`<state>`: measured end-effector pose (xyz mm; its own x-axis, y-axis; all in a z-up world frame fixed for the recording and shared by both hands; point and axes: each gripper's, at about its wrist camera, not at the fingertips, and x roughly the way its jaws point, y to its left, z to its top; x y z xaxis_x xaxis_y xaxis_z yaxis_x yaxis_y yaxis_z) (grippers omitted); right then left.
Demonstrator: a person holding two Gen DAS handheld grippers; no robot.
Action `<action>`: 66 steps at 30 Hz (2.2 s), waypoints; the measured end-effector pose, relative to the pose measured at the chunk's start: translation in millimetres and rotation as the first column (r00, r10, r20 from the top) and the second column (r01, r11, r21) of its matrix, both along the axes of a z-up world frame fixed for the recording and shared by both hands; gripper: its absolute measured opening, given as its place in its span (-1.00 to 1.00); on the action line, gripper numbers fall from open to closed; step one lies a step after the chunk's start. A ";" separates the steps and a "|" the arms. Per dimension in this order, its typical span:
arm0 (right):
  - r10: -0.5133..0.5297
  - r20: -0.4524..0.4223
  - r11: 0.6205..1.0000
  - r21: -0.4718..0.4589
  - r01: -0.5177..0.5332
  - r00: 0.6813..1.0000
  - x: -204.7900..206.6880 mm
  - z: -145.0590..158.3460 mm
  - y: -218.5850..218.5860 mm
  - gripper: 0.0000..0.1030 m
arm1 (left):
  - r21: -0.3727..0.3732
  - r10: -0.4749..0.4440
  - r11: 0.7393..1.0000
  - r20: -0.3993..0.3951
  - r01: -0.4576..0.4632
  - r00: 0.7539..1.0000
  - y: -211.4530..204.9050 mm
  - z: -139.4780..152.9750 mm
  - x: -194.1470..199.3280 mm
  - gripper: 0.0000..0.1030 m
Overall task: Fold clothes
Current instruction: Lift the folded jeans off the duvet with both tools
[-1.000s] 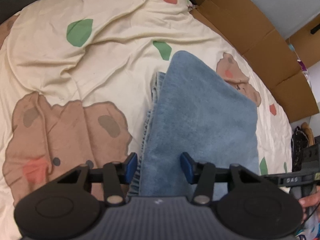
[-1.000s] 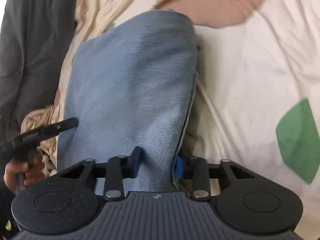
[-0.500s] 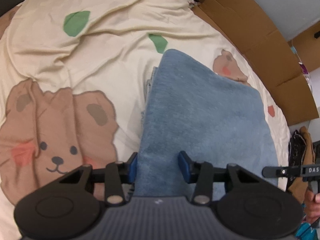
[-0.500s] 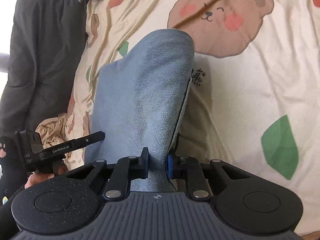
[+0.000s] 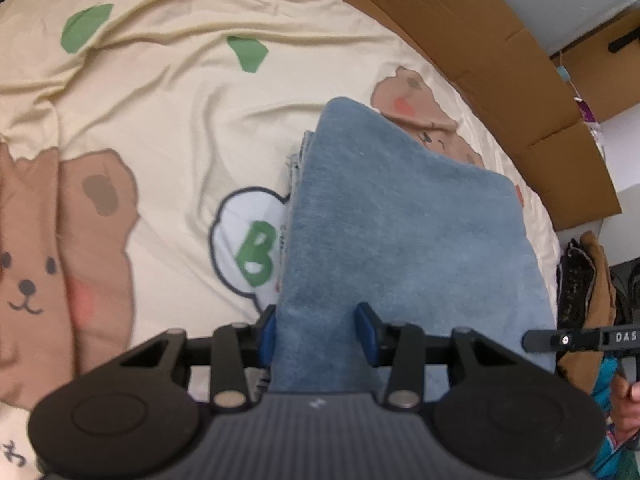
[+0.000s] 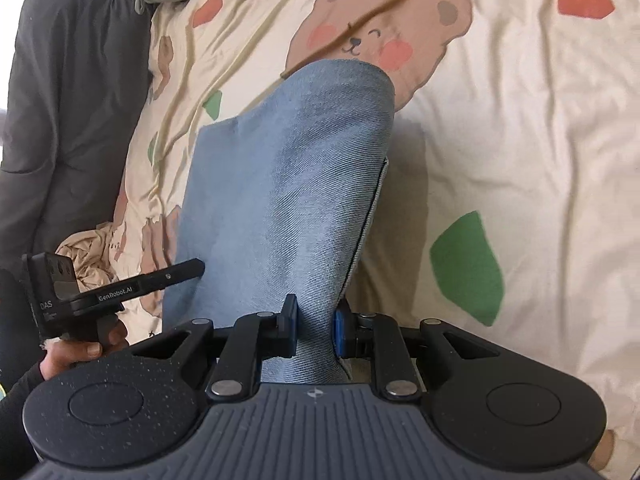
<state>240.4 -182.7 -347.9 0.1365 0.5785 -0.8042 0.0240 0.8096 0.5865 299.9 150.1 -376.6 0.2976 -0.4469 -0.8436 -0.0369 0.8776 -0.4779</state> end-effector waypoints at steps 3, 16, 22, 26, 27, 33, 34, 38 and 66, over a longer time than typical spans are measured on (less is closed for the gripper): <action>0.000 0.012 1.000 -0.019 0.000 1.000 -2.3 5.9 -12.4 -0.68 | -0.008 -0.022 1.000 -0.001 0.022 1.000 -14.3 0.4 -2.4 -0.15; -0.044 0.020 0.995 -0.087 0.046 0.999 -29.3 10.9 -73.4 -0.68 | -0.050 -0.118 0.992 0.007 0.119 0.993 -74.5 -1.8 -2.4 -0.17; -0.115 0.017 0.991 -0.070 0.116 0.993 -46.6 4.2 -102.7 -0.68 | -0.060 -0.157 0.986 0.023 0.158 0.987 -95.5 -0.9 -1.1 -0.19; -0.166 -0.001 0.984 -0.061 0.165 0.986 -56.9 -7.8 -117.6 -0.67 | -0.075 -0.174 0.982 0.034 0.176 0.984 -101.2 0.8 -3.0 -0.19; -0.176 -0.004 0.983 -0.059 0.176 0.984 -59.0 -12.5 -120.8 -0.67 | -0.077 -0.178 0.981 0.036 0.180 0.983 -102.4 0.8 -3.0 -0.19; -0.178 -0.004 0.982 -0.060 0.177 0.984 -66.4 -40.7 -126.3 -0.64 | -0.082 -0.208 0.974 0.042 0.211 0.977 -103.8 0.4 -0.7 -0.16; -0.177 -0.003 0.982 -0.061 0.176 0.984 -67.3 -44.4 -126.6 -0.63 | -0.082 -0.216 0.972 0.046 0.219 0.975 -105.4 0.8 0.7 -0.16; -0.175 -0.001 0.983 -0.062 0.175 0.985 -70.1 -55.0 -128.6 -0.56 | -0.041 -0.246 0.967 0.098 0.251 0.964 -106.2 6.9 1.9 -0.09; -0.171 -0.018 0.982 -0.078 0.169 0.985 -70.0 -70.5 -129.9 -0.42 | -0.370 -0.127 0.920 0.024 0.127 0.992 -91.0 -66.0 18.9 0.43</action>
